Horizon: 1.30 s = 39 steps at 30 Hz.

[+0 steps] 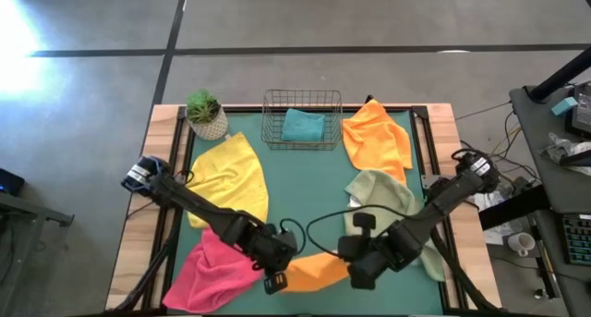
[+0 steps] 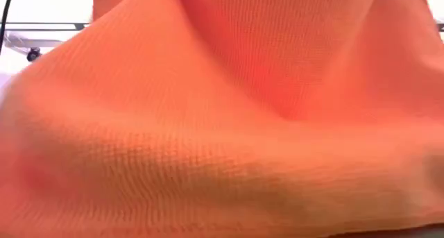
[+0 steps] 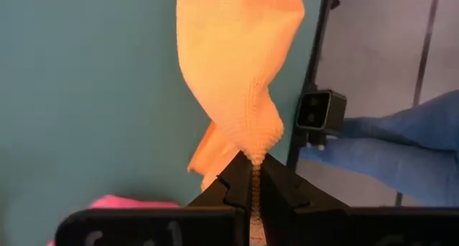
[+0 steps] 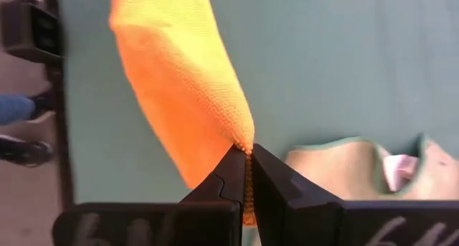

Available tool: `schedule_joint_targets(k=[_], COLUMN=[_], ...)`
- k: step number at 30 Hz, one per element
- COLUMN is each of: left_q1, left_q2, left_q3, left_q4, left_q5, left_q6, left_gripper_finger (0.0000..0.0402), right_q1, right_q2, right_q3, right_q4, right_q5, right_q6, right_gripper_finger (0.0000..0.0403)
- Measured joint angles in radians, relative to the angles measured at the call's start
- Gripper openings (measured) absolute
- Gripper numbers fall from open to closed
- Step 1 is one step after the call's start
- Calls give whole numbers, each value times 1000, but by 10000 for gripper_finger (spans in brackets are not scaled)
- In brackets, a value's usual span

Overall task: Fold microfiber towels
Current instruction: Fold the left orange microfiber cloth

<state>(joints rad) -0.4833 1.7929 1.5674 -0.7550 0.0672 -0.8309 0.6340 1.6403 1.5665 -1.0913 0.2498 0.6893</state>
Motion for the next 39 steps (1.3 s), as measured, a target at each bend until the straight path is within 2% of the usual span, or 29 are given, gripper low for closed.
schedule_joint_targets(k=[8,12,15,18,23,28,32,39], left_q1=[80,113,125,120,60,21,-15,-55], left_q2=[-84,-142,-184,-195,-148,-61,-1,41], left_q3=[1,1,-3,-7,-79,-145,-158,-162], left_q4=[-118,-200,-216,-213,-113,72,152,240], left_q5=[-23,-38,-63,-70,-65,49,109,166], left_q6=[132,186,192,191,179,107,53,-2], left_gripper_finger=[0,0,0,0,0,0,0,0], right_q1=[-48,-58,-58,-52,-20,-5,16,54], right_q2=[-37,-78,-100,-102,-67,-46,-37,-36], right_q3=[0,0,0,-20,-120,-213,-285,-381], right_q4=[-60,-62,-59,-15,115,255,353,478], right_q5=[77,163,215,214,136,-13,-121,-151], right_q6=[-55,-63,-96,-105,-113,-76,-29,5], right_gripper_finger=[8,8,8,8,8,8,8,8])
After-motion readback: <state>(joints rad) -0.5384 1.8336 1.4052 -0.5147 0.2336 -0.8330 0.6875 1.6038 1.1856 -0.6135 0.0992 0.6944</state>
